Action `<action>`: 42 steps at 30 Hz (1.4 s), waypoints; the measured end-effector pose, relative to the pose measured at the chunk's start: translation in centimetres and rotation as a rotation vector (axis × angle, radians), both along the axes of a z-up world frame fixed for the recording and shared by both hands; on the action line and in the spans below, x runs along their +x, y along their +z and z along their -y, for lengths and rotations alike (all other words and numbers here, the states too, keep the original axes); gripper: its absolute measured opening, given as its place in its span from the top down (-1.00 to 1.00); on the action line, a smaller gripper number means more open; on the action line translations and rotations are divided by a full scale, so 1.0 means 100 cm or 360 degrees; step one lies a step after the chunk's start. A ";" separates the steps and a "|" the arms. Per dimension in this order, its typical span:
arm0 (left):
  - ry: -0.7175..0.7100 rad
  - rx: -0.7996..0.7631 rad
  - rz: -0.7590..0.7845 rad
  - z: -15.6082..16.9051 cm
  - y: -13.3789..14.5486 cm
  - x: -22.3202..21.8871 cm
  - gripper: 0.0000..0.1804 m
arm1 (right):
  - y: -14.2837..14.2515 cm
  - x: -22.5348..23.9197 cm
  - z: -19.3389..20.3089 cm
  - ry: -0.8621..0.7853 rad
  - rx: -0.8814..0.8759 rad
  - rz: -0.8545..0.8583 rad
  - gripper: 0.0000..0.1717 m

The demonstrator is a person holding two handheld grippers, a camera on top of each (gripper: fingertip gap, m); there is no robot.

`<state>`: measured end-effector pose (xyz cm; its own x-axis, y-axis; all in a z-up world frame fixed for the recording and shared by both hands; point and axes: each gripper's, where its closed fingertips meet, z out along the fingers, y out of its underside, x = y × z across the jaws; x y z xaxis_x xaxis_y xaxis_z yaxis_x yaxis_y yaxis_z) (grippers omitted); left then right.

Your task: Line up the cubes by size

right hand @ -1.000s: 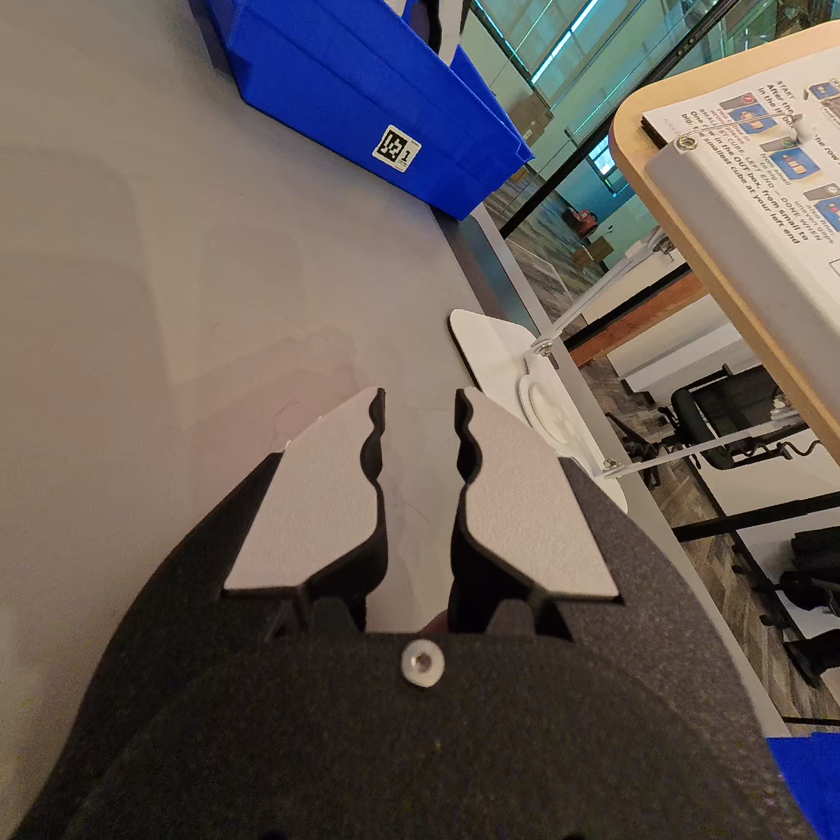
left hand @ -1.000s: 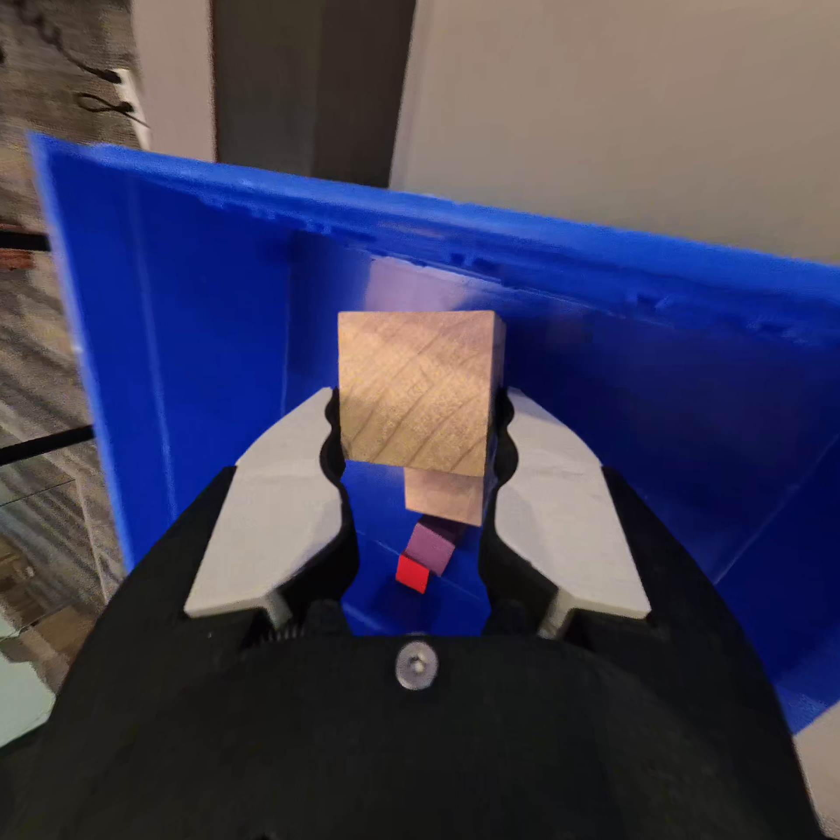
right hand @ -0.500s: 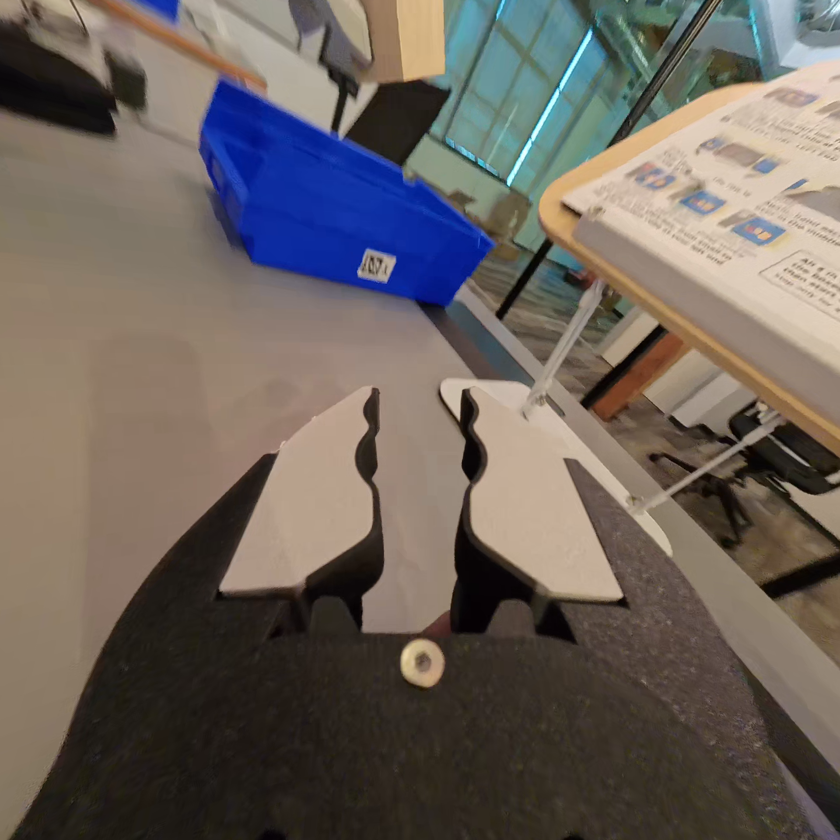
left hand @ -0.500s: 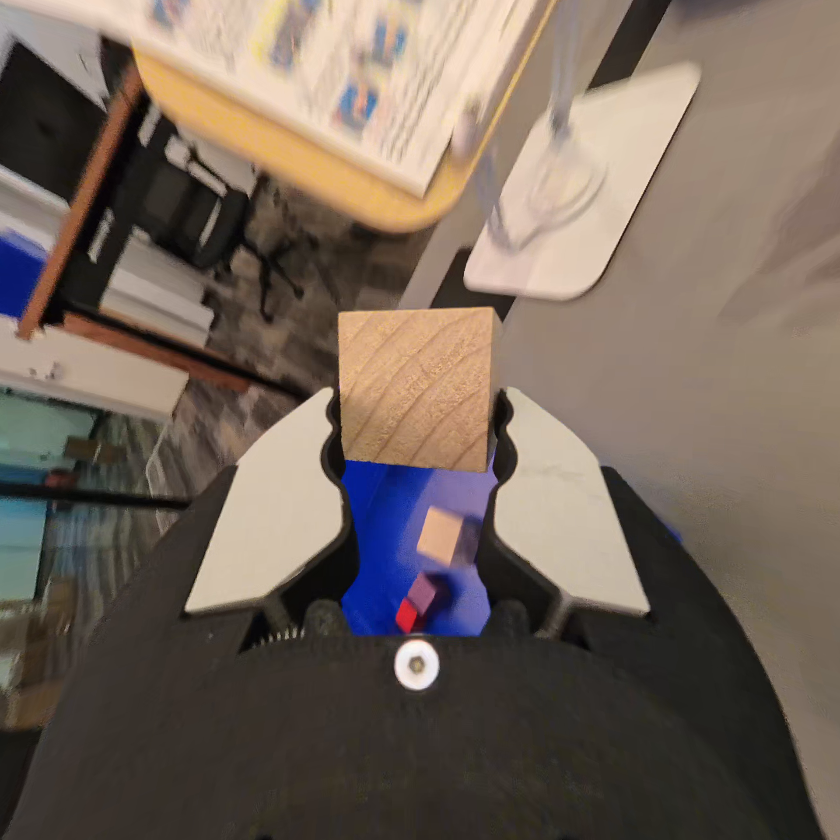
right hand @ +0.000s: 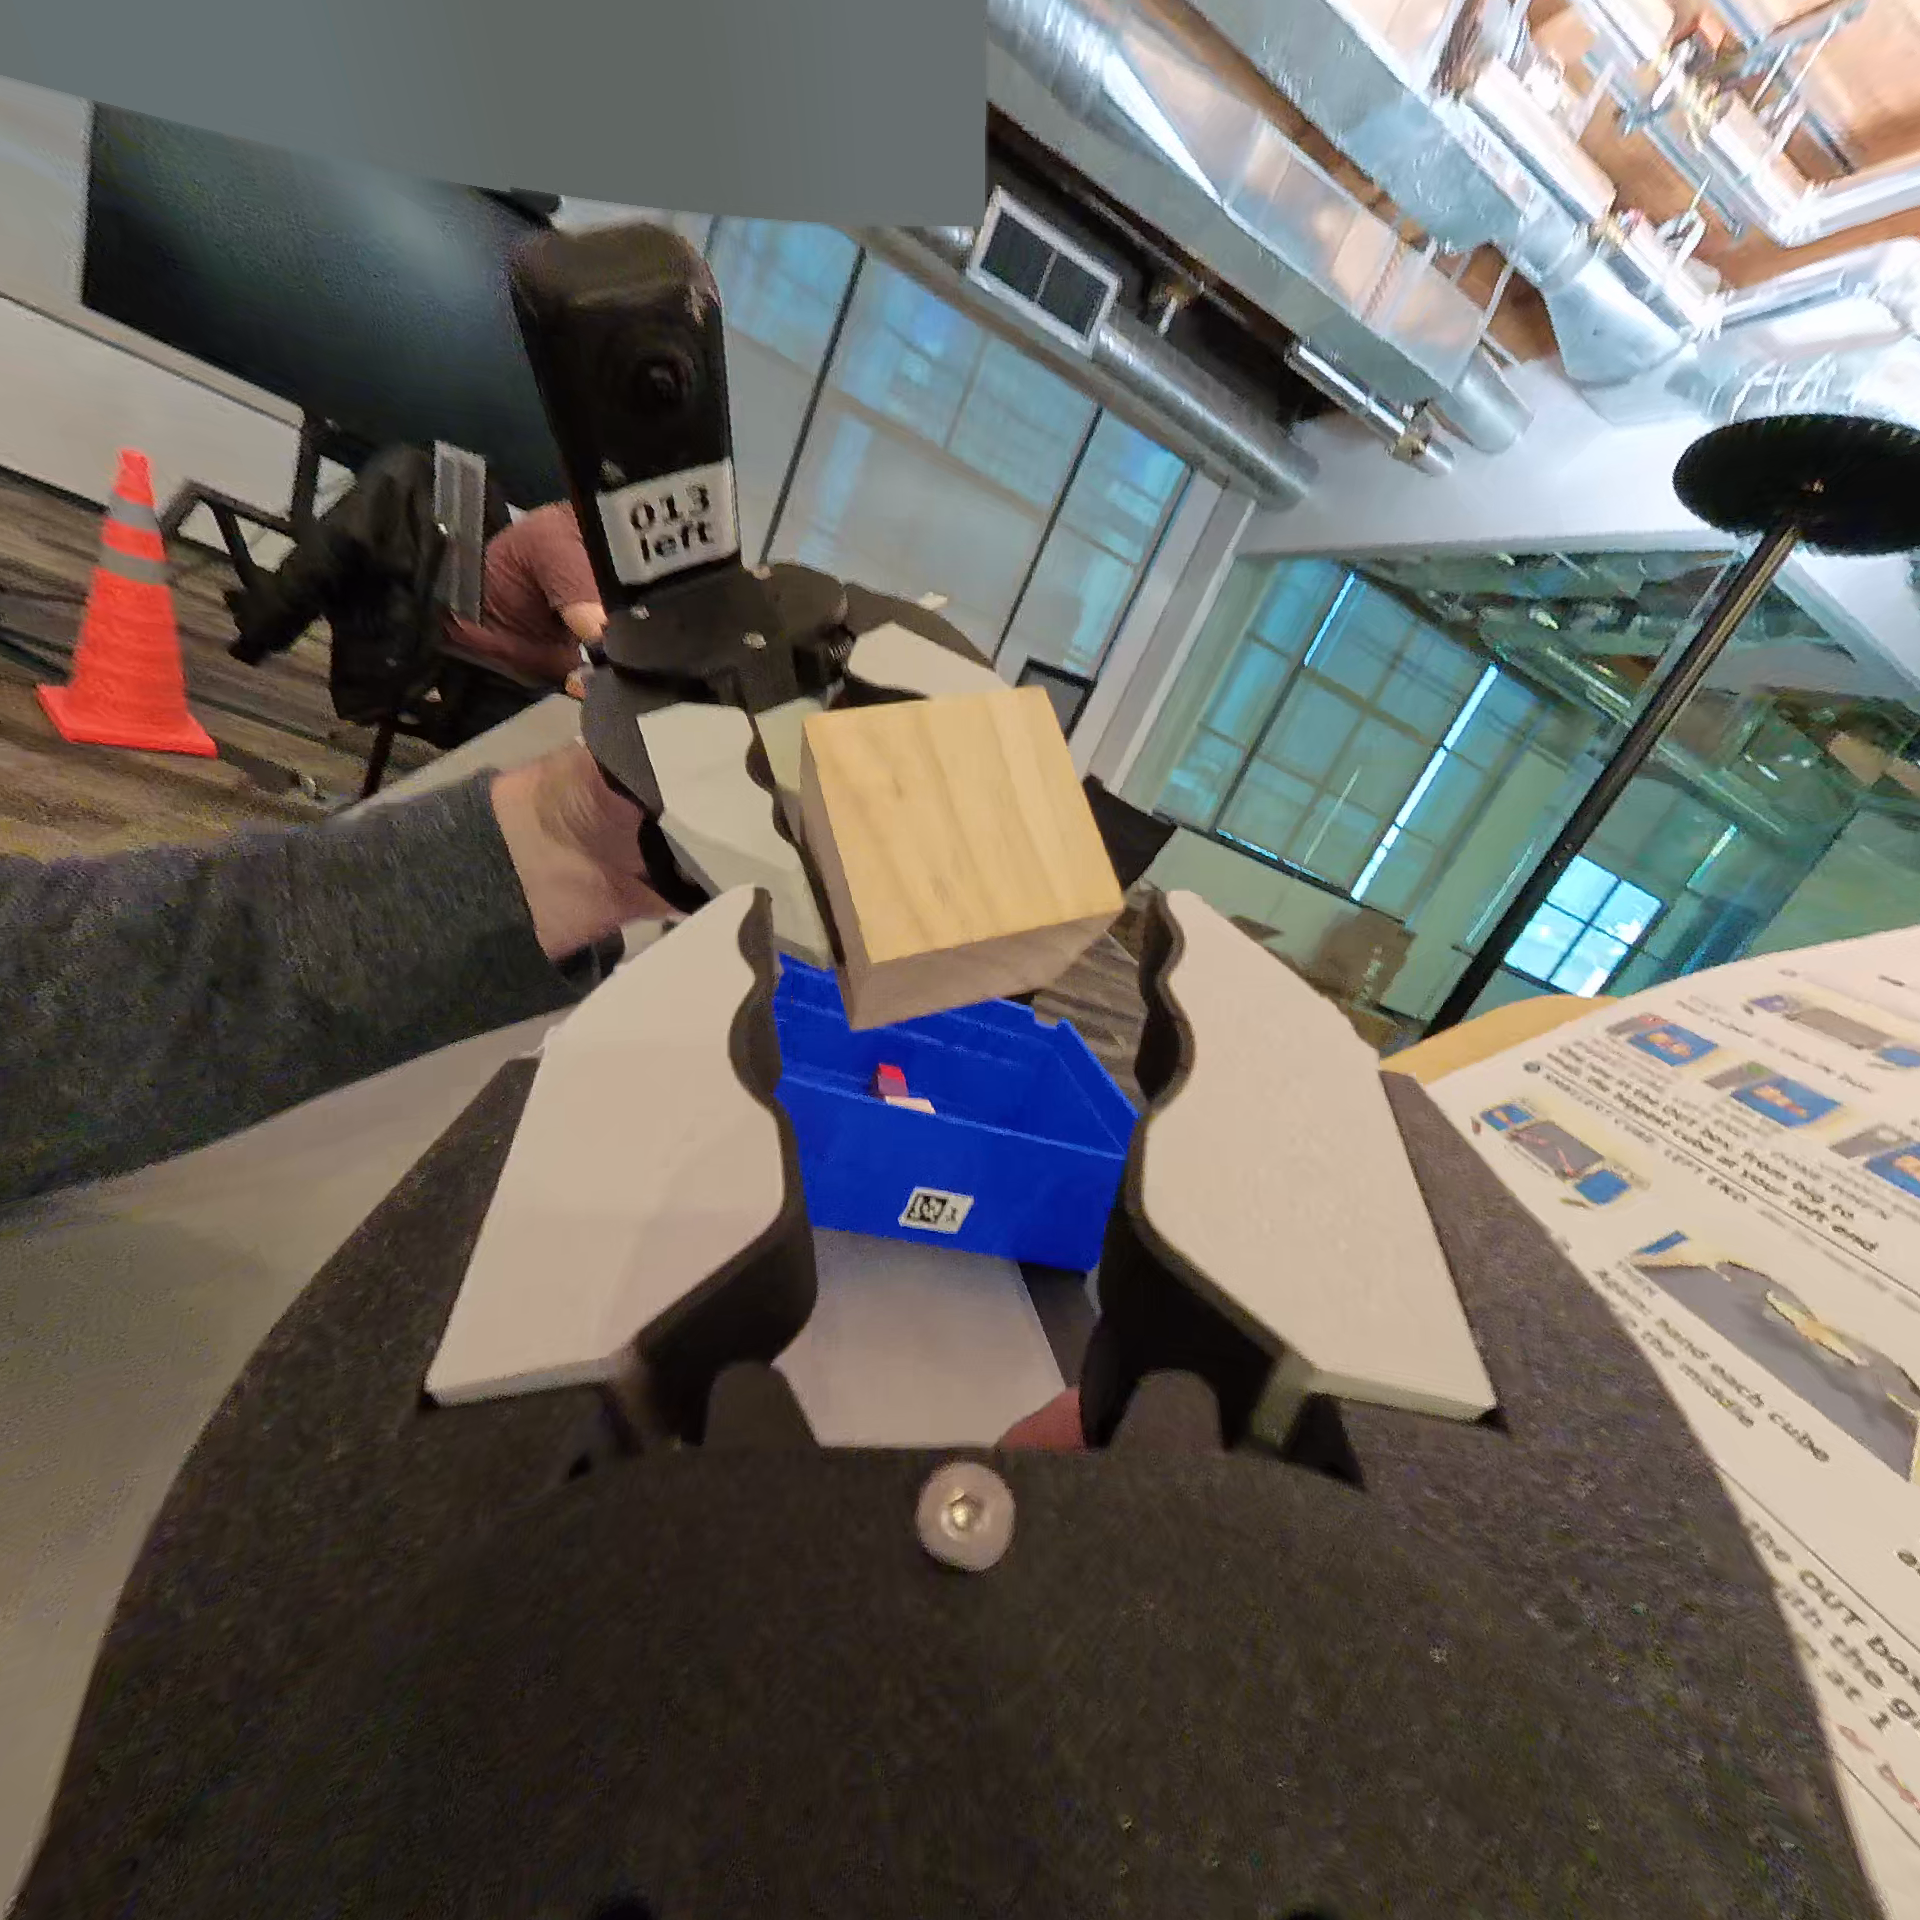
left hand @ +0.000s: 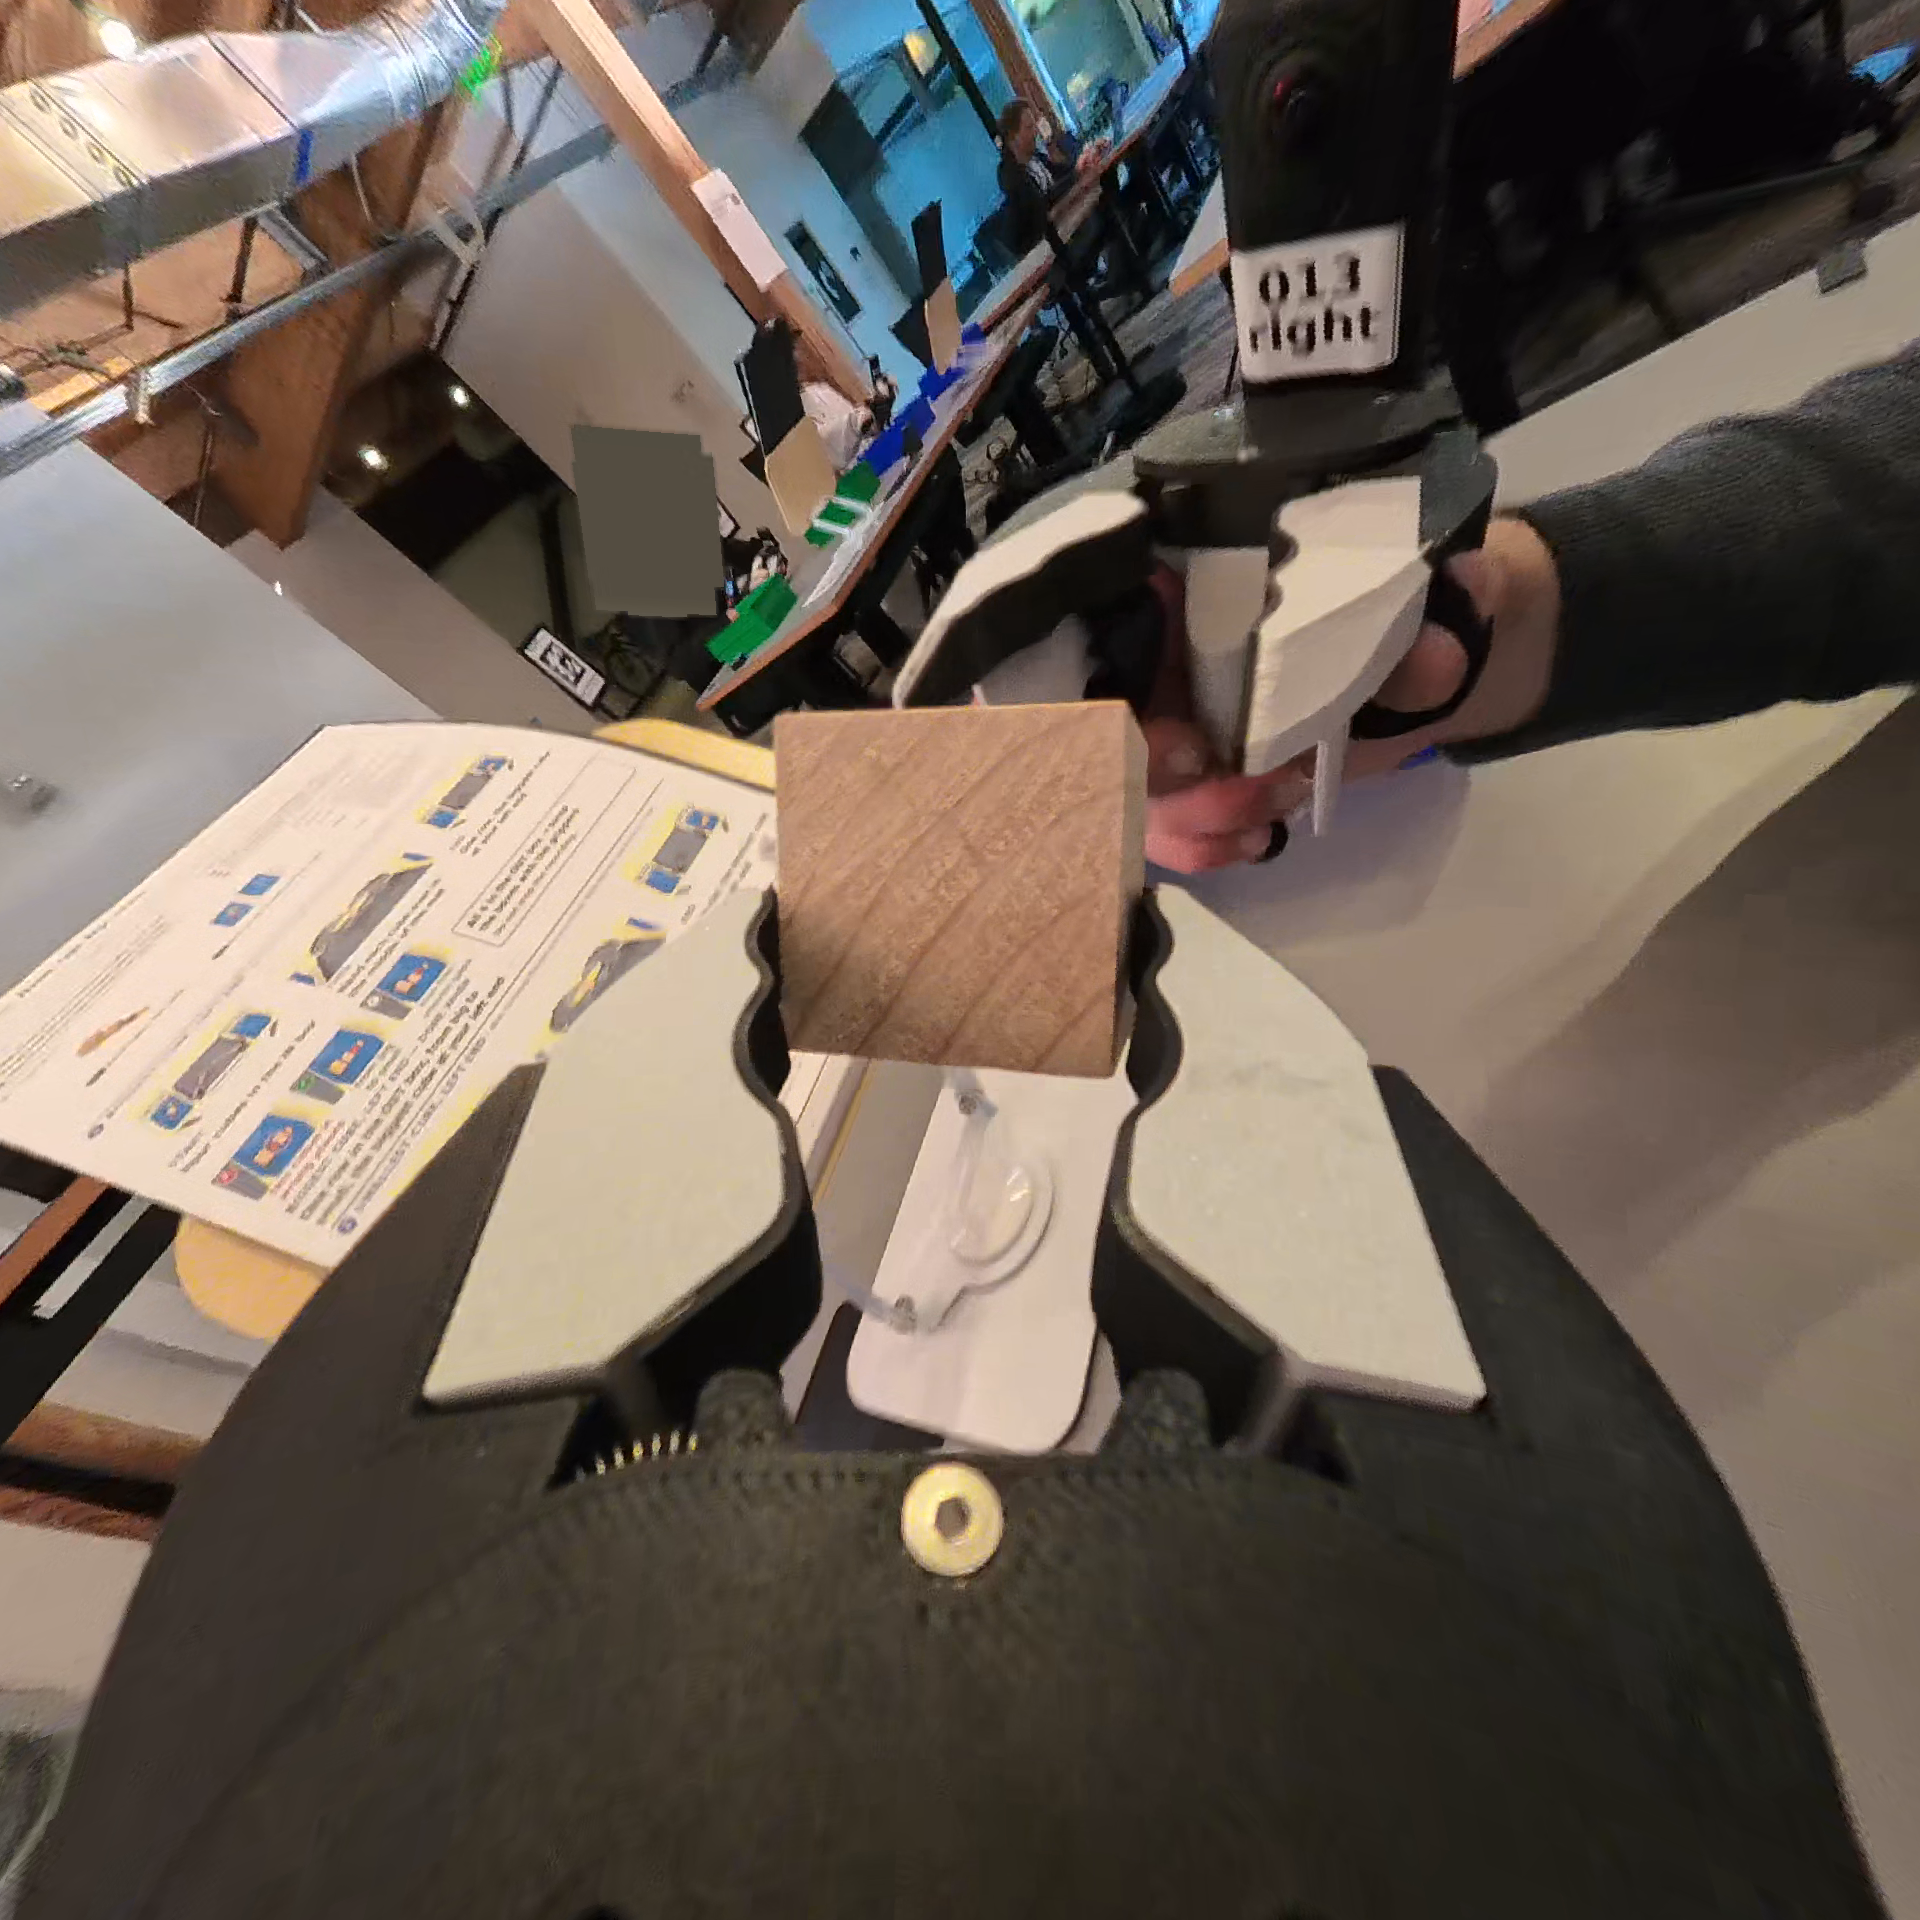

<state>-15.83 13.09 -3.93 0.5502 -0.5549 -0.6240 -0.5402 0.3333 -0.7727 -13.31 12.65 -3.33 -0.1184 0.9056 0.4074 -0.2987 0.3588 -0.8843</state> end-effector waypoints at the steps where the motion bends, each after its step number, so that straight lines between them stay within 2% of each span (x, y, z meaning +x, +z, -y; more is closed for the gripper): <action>1: -0.0047 0.0002 0.0055 0.001 0.003 0.006 0.30 | 0.003 0.003 0.001 0.0024 -0.0020 -0.0024 0.23; 3: -0.0162 0.0009 0.0119 0.004 0.006 0.019 0.30 | 0.005 0.005 0.003 0.0060 -0.0050 -0.0032 0.22; 7: -0.0211 0.0014 0.0130 0.004 0.004 0.030 0.30 | 0.003 0.003 0.006 0.0090 -0.0086 -0.0042 0.21; 12: -0.0342 0.0013 0.0242 0.011 0.011 0.038 0.30 | 0.011 0.007 0.013 0.0163 -0.0160 -0.0132 0.31; 23: -0.0374 -0.0061 0.0276 0.010 0.006 0.038 0.31 | 0.010 0.007 0.012 0.0095 -0.0085 -0.0123 0.32; 28: -0.0268 -0.0008 0.0294 0.009 0.016 0.026 0.25 | 0.016 0.014 0.007 0.0048 -0.0070 -0.0118 0.32; 30: -0.0203 0.0029 0.0276 0.011 0.020 0.015 0.37 | 0.023 0.024 -0.002 -0.0037 -0.0018 -0.0094 0.32; 34: -0.0063 0.0186 0.0320 0.020 0.042 -0.011 1.00 | 0.035 0.069 -0.041 -0.0325 0.0145 0.0043 0.33; 38: -0.0058 0.0212 0.0405 0.030 0.055 -0.022 1.00 | 0.031 0.131 -0.097 -0.0672 0.0322 0.0227 0.33; 42: -0.0058 0.0186 0.0415 0.024 0.053 -0.019 1.00 | 0.000 0.182 -0.153 -0.1002 0.0475 0.0569 0.32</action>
<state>-17.74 10.69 1.36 0.6813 -0.5099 -0.5252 -0.3146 0.4439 -0.8390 4.88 27.97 -3.33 0.2113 0.7041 0.6780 0.3250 0.6035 -0.7281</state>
